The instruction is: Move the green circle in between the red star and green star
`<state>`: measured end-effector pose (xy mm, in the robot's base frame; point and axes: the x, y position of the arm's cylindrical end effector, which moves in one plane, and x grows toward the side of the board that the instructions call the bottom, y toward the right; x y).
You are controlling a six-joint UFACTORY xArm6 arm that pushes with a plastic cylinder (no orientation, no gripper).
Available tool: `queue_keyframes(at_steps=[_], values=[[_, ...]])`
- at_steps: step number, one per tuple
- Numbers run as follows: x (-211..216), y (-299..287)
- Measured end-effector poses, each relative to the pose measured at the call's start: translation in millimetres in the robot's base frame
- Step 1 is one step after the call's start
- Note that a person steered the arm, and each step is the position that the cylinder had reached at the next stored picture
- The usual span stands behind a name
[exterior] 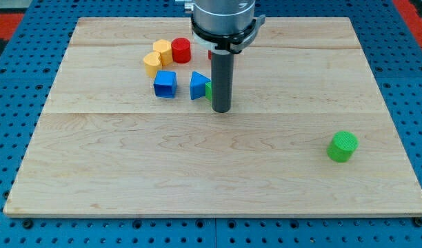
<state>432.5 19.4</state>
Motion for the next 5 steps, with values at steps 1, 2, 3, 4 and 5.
queue_keyframes(at_steps=[1,2,3,4,5], values=[[-4.6,14.0],[-21.4,14.2],[-26.7,18.0],[-25.3,31.8],[-12.7,143.7]])
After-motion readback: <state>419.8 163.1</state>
